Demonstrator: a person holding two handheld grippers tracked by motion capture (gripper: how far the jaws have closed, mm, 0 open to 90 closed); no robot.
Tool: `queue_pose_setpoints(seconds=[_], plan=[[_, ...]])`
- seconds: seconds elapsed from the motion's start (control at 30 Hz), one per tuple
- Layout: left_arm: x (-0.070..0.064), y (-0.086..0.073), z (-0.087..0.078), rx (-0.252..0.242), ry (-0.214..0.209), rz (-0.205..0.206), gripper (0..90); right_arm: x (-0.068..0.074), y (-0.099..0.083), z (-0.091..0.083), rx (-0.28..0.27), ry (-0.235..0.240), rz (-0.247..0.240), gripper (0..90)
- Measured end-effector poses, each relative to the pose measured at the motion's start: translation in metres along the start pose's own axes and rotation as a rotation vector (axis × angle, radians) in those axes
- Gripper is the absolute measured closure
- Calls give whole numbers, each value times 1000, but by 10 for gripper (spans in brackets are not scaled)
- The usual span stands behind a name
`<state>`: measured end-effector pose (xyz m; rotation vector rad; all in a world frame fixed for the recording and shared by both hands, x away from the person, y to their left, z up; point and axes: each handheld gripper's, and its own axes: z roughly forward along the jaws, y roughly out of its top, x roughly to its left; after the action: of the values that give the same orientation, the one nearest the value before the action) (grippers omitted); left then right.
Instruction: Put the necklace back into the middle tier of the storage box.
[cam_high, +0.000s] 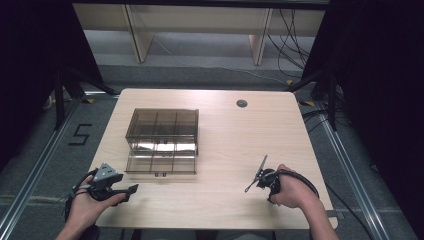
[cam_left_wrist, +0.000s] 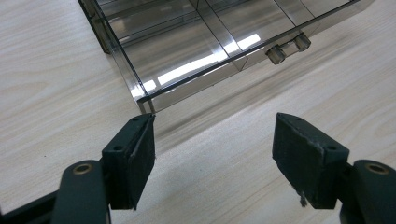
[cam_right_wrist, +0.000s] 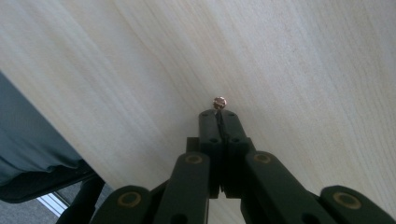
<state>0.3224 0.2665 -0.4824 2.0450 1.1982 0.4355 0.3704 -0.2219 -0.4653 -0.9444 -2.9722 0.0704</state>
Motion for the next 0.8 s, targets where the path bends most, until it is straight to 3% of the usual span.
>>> queue_pose_setpoints(seconds=[0.1,0.13,0.2,0.33,0.4,0.43,0.6,0.73,0.77,0.8], plan=[[0,0,0,1,0,2,297,-1,0,-5,-15,2,3,900],[0,0,0,-10,4,6,297,1,0,-9,-15,-1,38,900],[0,0,-1,-9,6,12,297,-2,-1,-10,-24,3,8,900],[0,0,-1,-5,1,14,297,0,-1,-15,-24,6,33,900],[0,0,0,-10,4,12,297,-4,-3,-17,-43,-1,12,900],[0,0,0,-10,4,12,297,-2,-3,-21,-32,-5,40,900],[-1,1,-1,-26,4,9,299,-5,-3,-34,-53,-9,10,900],[-1,1,-2,-18,-8,14,299,-5,-2,-47,-71,-19,30,900],[-2,1,0,-48,-12,2,299,-6,-1,-50,-77,-27,7,900],[-2,1,0,-55,-21,15,299,-5,-1,-53,-81,-27,26,900]])
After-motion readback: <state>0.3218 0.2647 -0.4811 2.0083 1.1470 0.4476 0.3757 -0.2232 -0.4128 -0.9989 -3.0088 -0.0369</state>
